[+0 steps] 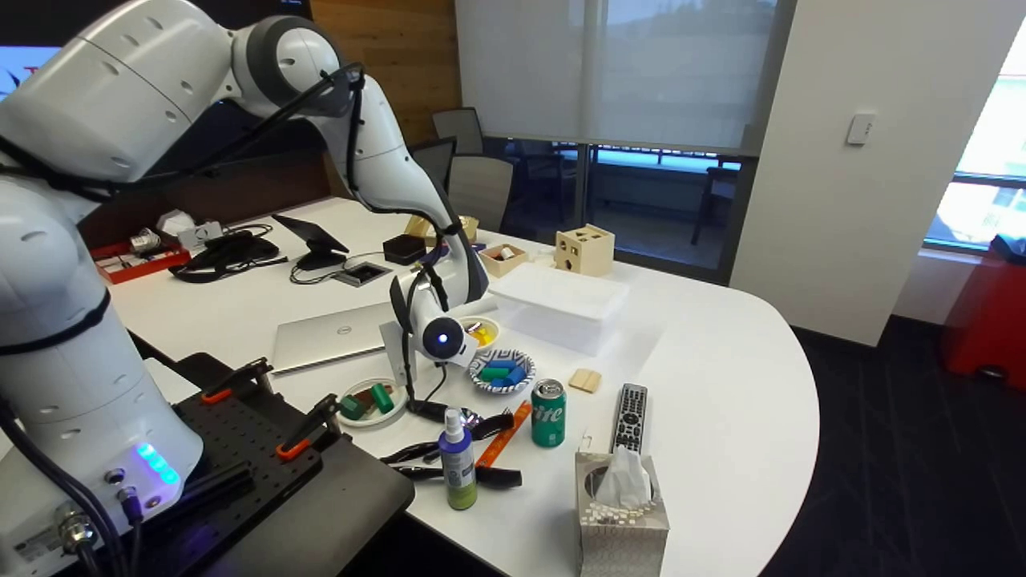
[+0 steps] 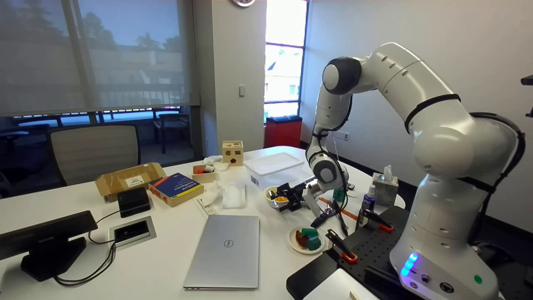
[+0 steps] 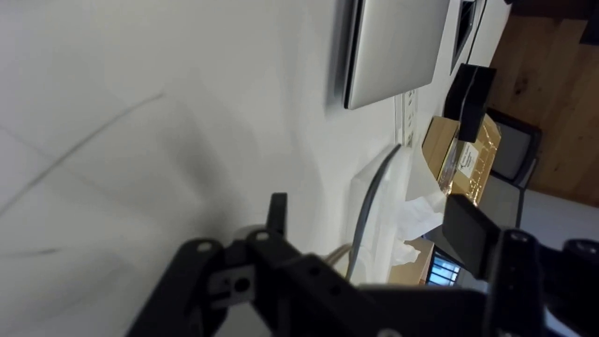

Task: Use the spoon to stir in both the left then the right white bowls

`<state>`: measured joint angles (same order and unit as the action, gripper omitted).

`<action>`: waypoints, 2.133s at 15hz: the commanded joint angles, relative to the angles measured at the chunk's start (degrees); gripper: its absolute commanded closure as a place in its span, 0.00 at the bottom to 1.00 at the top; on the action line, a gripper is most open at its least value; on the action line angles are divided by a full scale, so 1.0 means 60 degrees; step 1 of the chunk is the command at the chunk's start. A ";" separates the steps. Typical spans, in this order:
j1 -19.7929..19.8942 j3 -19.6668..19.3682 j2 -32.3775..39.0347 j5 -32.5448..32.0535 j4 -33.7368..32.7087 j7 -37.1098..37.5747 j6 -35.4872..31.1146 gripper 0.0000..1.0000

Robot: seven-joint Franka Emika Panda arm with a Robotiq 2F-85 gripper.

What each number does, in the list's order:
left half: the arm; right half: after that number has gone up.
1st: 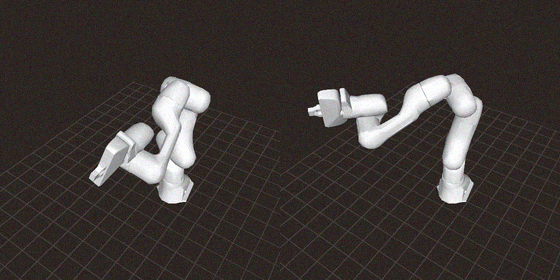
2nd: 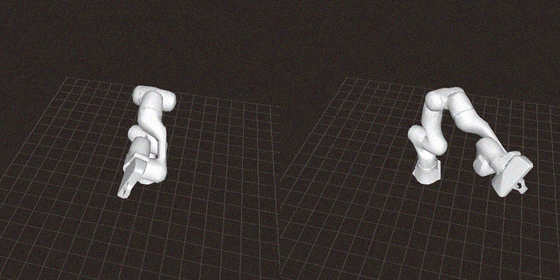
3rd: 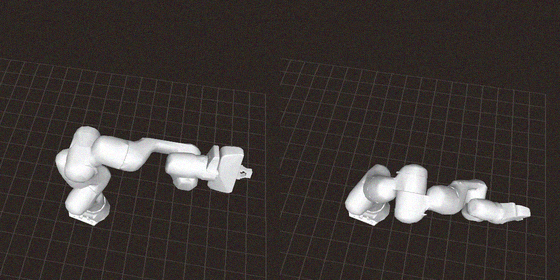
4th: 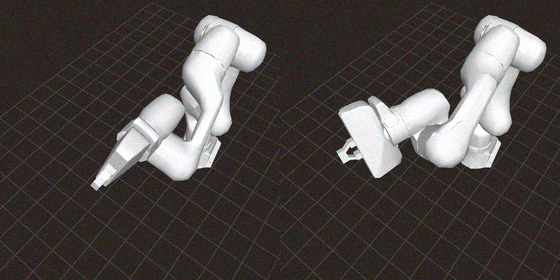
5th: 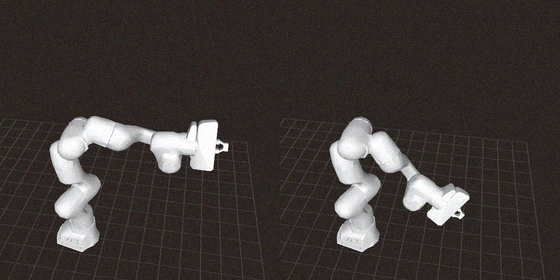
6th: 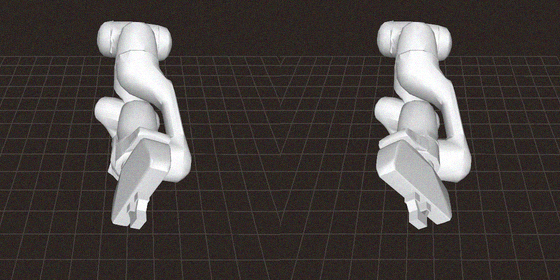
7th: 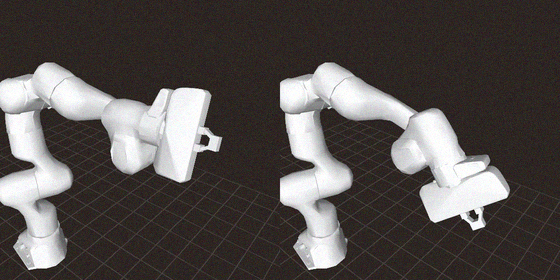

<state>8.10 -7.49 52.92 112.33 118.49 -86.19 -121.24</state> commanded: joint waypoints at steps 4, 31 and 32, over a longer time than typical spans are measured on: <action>-0.0237 -0.0203 0.0296 0.0172 -0.0345 0.0140 0.0271 0.70; -0.2331 -0.2440 -0.1379 -0.7996 -0.1513 1.0152 -0.0445 0.99; -0.2488 -0.2607 -0.1220 -0.8540 -0.1799 1.0902 -0.0141 0.99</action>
<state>-3.08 -19.70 42.40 67.60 112.55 -32.00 -125.04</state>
